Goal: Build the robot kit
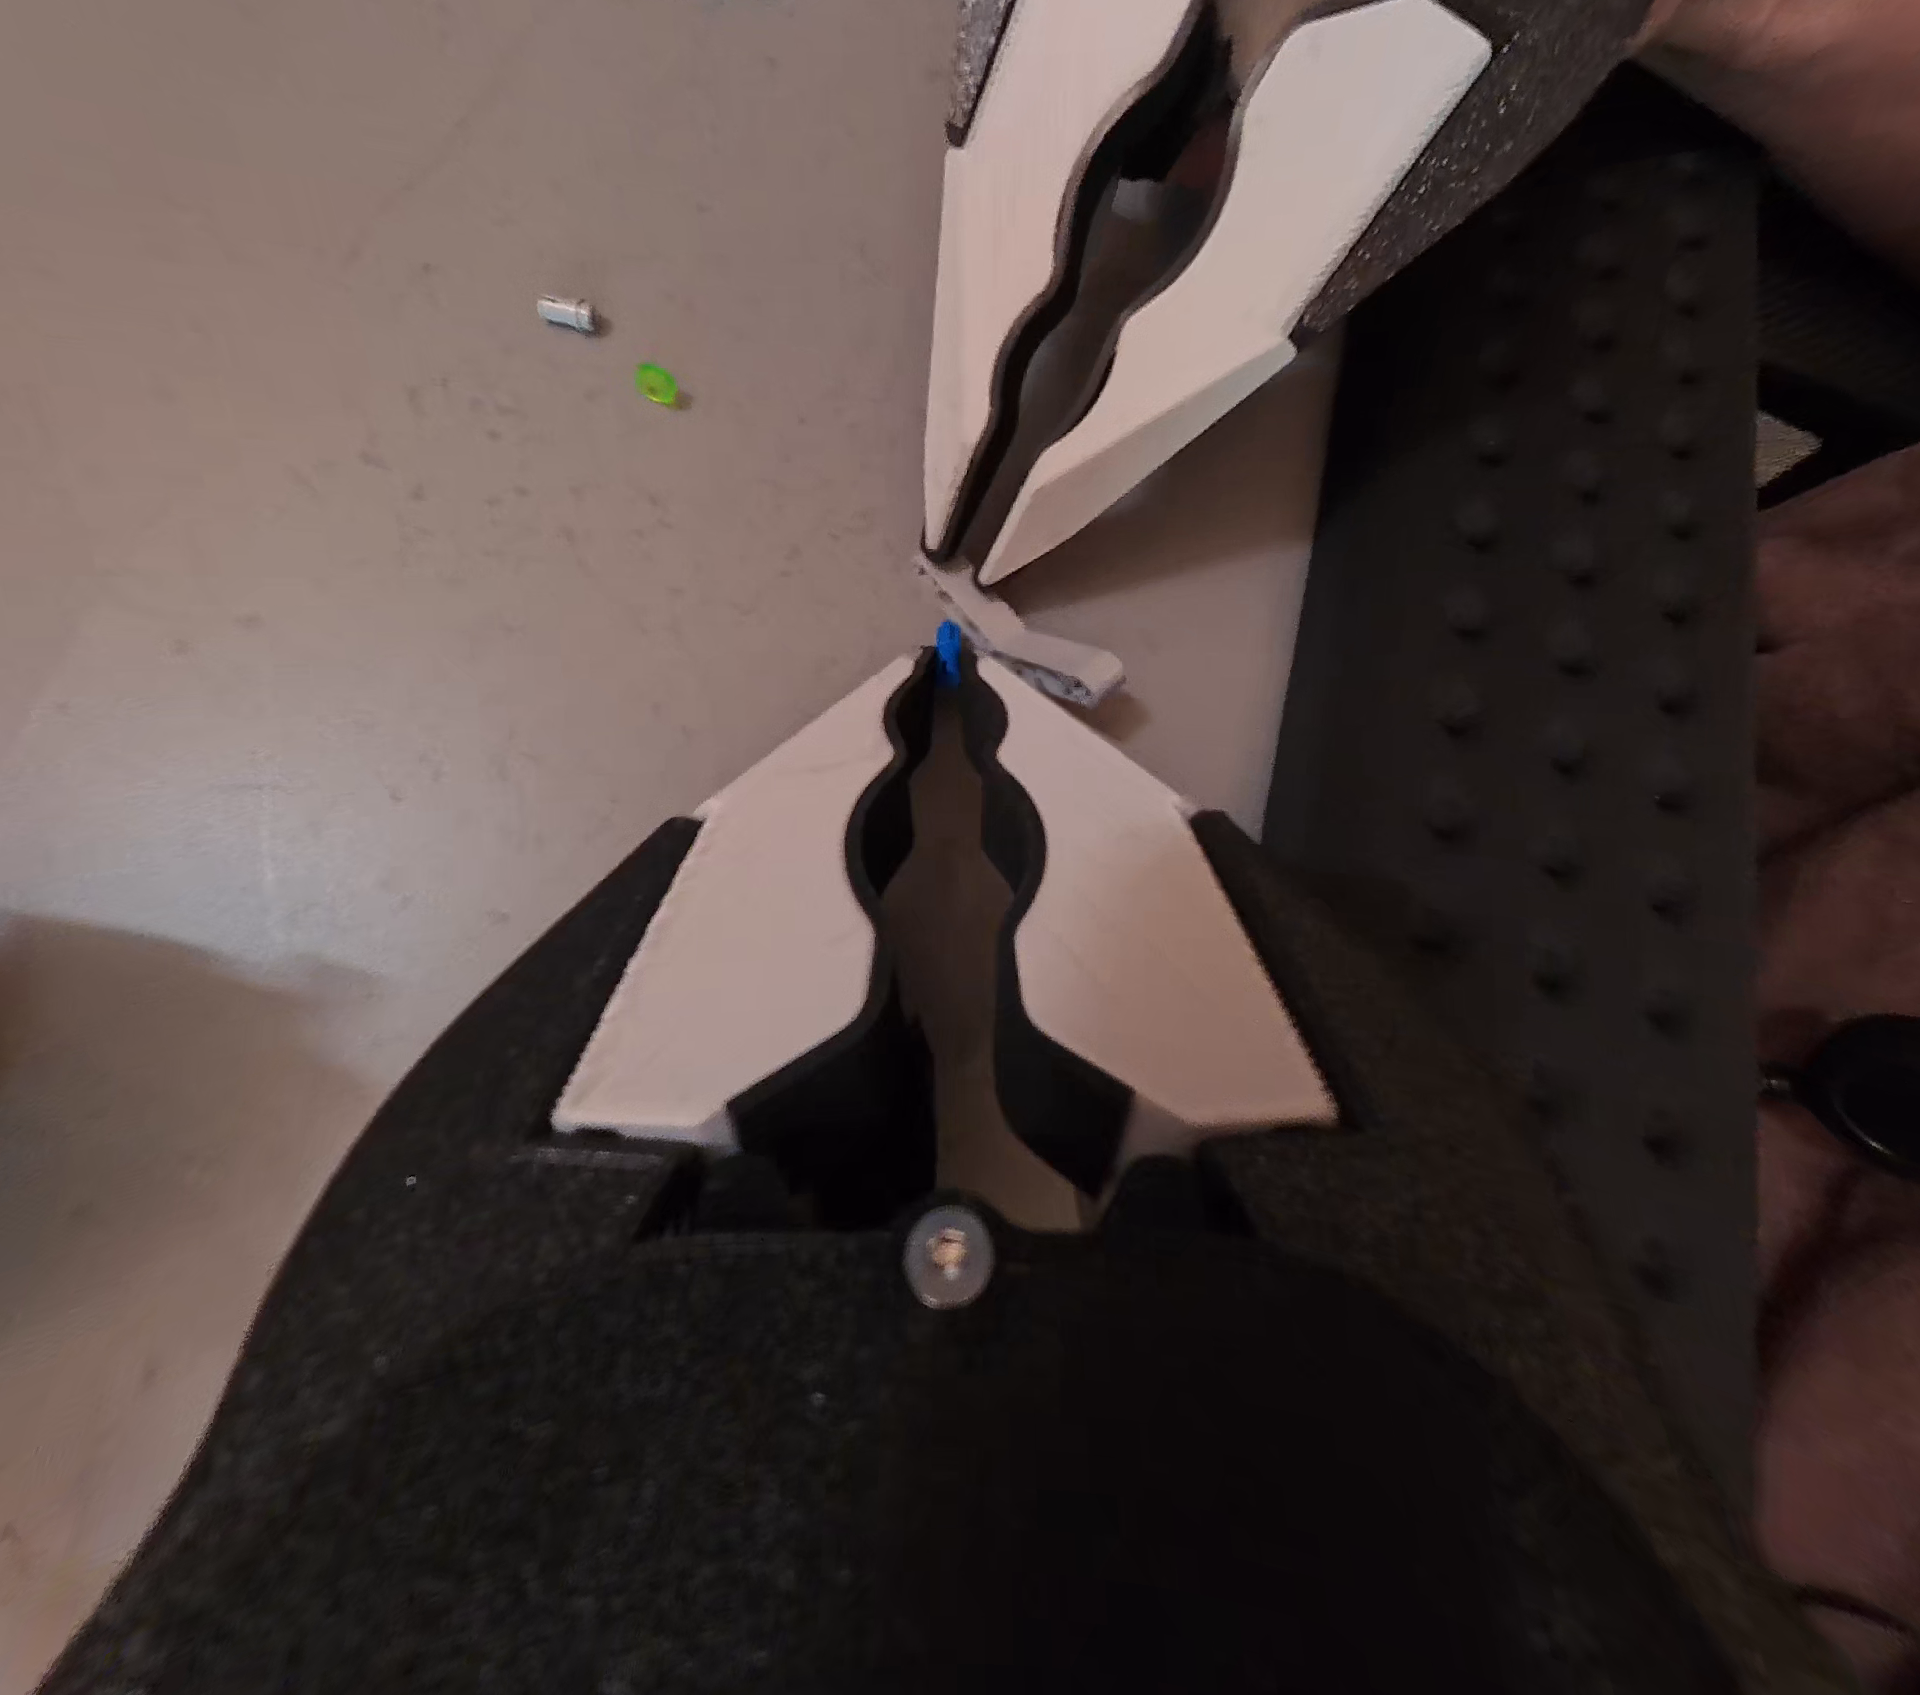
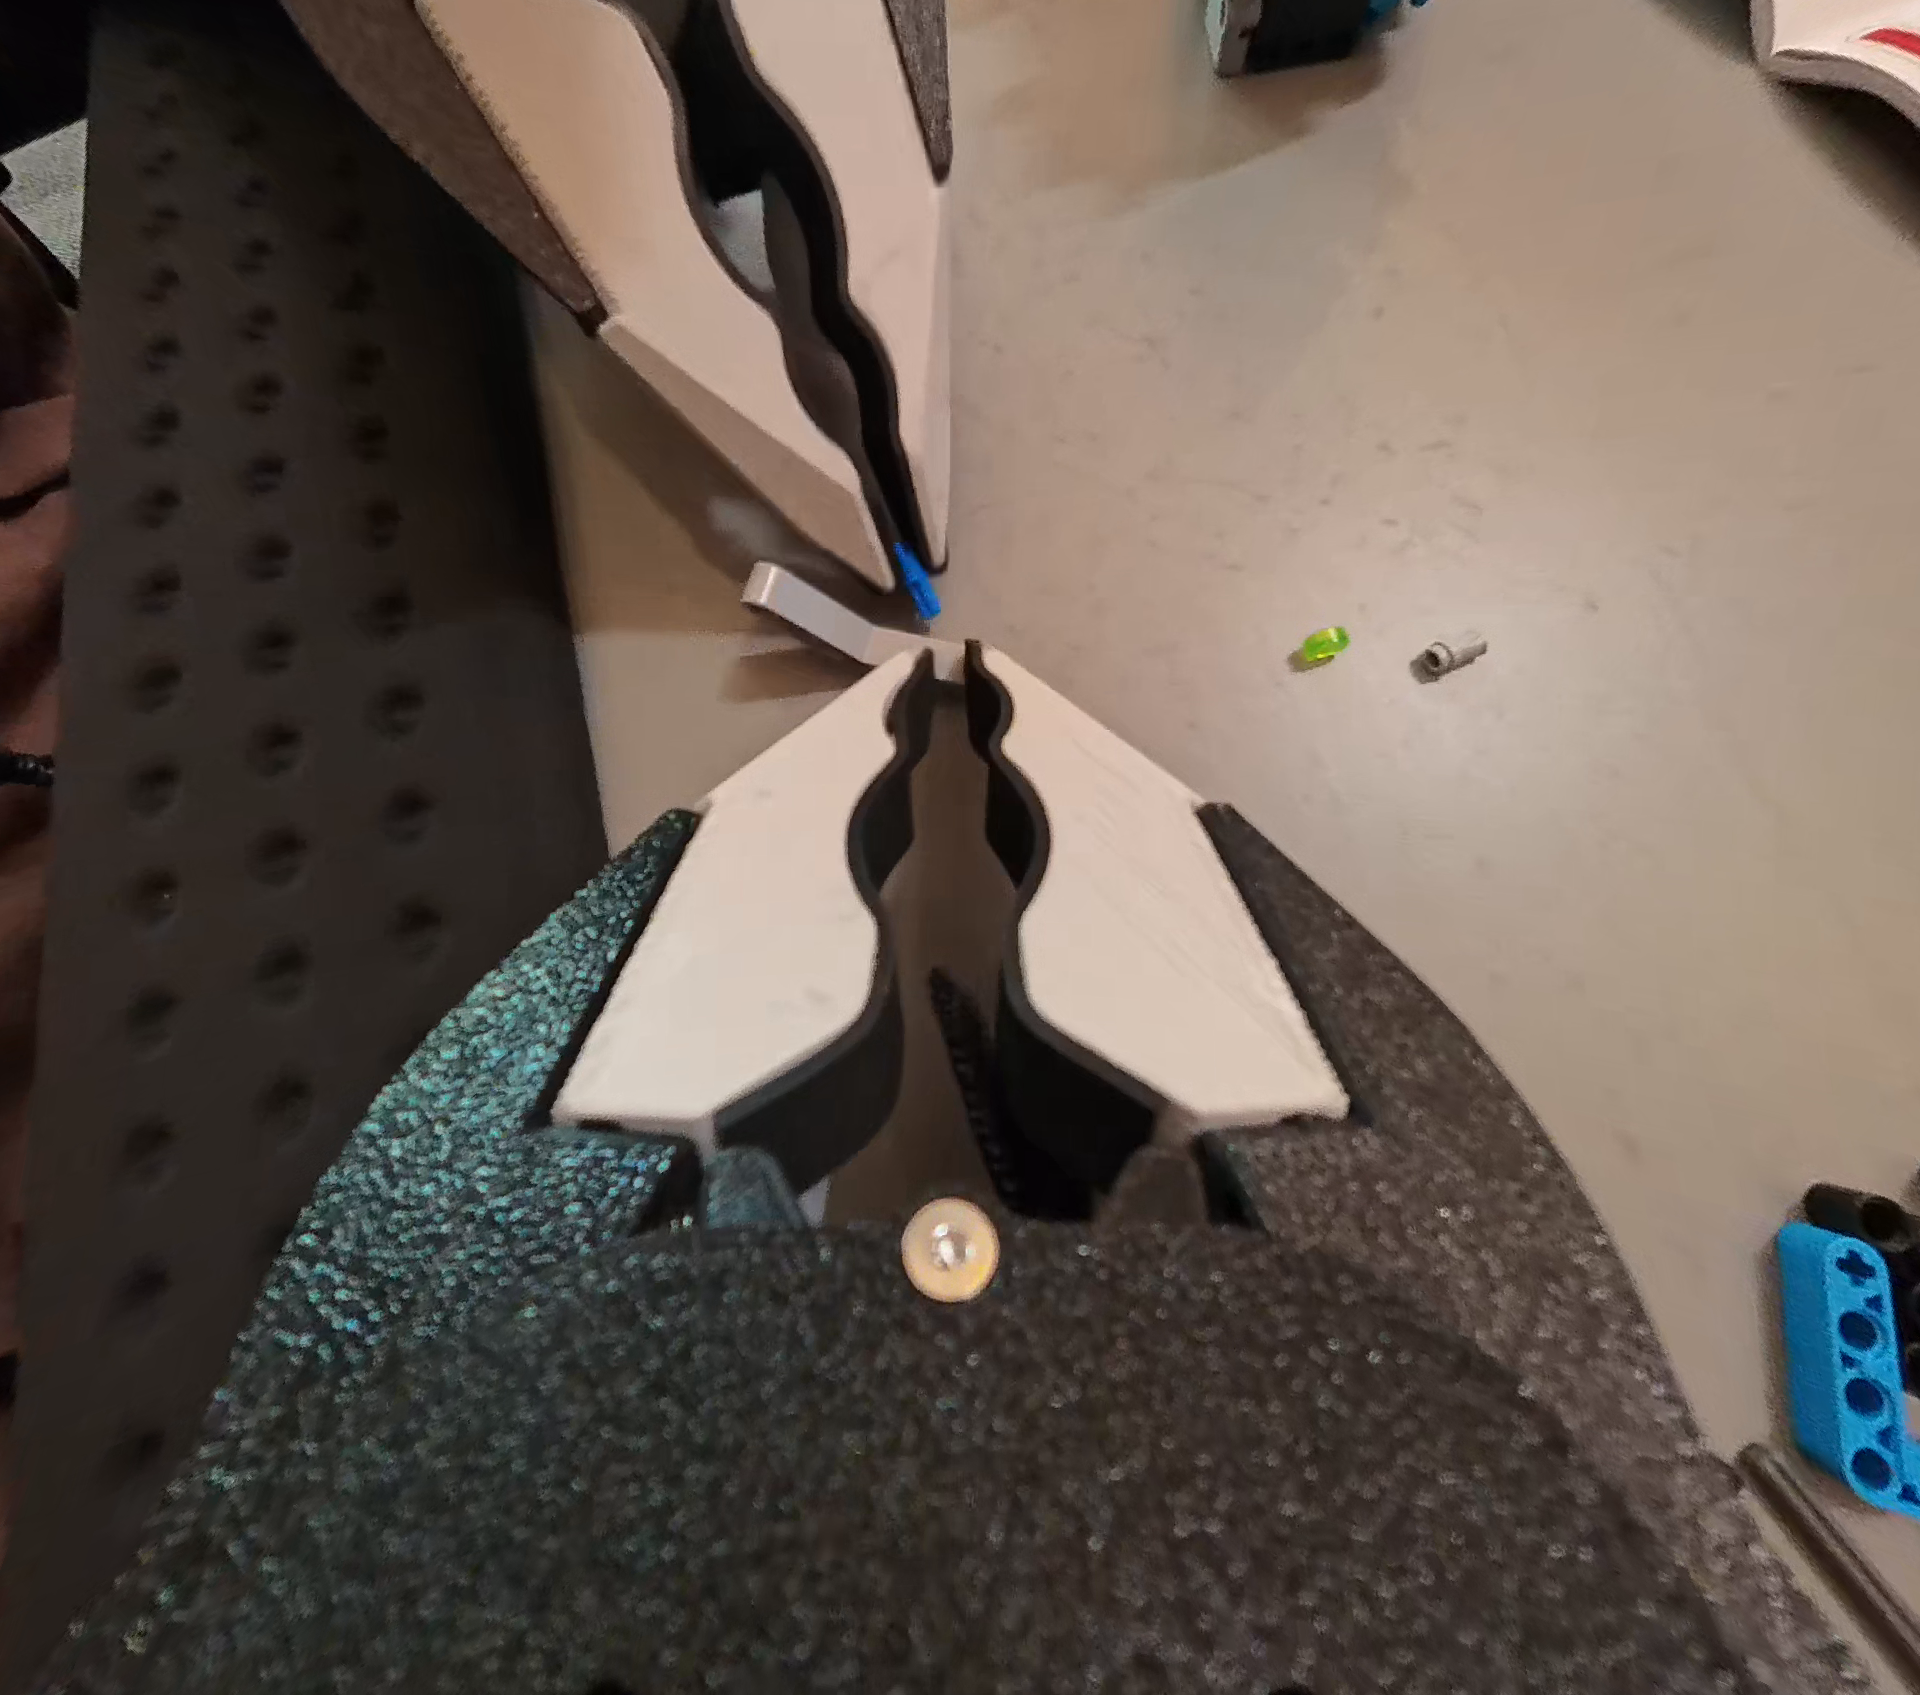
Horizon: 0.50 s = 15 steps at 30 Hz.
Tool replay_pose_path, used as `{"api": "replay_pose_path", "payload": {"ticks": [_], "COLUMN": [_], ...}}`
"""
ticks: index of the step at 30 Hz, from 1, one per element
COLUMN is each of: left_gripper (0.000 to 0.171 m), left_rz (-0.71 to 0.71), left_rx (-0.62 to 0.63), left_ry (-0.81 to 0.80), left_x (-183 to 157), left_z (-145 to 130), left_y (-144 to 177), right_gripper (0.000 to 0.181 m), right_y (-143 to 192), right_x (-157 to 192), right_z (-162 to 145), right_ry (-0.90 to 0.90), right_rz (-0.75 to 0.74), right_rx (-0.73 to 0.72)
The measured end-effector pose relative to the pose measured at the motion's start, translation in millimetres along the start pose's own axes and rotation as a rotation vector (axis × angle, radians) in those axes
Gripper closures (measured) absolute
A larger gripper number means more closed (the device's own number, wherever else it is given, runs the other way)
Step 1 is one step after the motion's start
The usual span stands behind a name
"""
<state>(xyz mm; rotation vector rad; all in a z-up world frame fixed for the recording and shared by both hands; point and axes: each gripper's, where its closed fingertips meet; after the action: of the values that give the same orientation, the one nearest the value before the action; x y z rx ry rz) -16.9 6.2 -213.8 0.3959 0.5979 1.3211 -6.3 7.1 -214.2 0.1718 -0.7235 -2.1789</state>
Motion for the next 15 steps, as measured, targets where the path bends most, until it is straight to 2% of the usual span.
{"api": "replay_pose_path", "payload": {"ticks": [2, 5, 9, 15], "left_gripper": [0.167, 0.167, 0.167, 0.167], "left_rz": [0.036, -0.041, -0.067, -0.067], "left_rx": [-0.025, -0.085, -0.037, 0.001], "left_ry": [-0.018, -0.018, -0.080, -0.043], "left_x": [4, -16, -30, -28], "left_z": [7, 21, 9, -1], "left_y": [7, 15, 8, 5], "right_gripper": [0.175, 0.175, 0.174, 0.173], "right_y": [1, 1, 2, 8], "right_x": [-1, -1, -1, 0], "right_z": [0, 0, 3, 14], "right_ry": [-0.009, -0.010, -0.013, -0.066], "right_rz": [-0.001, 0.000, 0.001, 0.026], "right_rx": [-0.003, -0.003, -0.020, -0.088]}}
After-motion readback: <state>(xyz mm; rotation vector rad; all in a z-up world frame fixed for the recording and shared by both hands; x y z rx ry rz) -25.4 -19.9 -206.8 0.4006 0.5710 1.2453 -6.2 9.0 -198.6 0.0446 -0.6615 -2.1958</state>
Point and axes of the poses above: each gripper's, where its closed fingertips meet, y back along the fingers, z out of its top, x = y × z across the jaws, and after that the axes turned 6 degrees about -x, right-handed
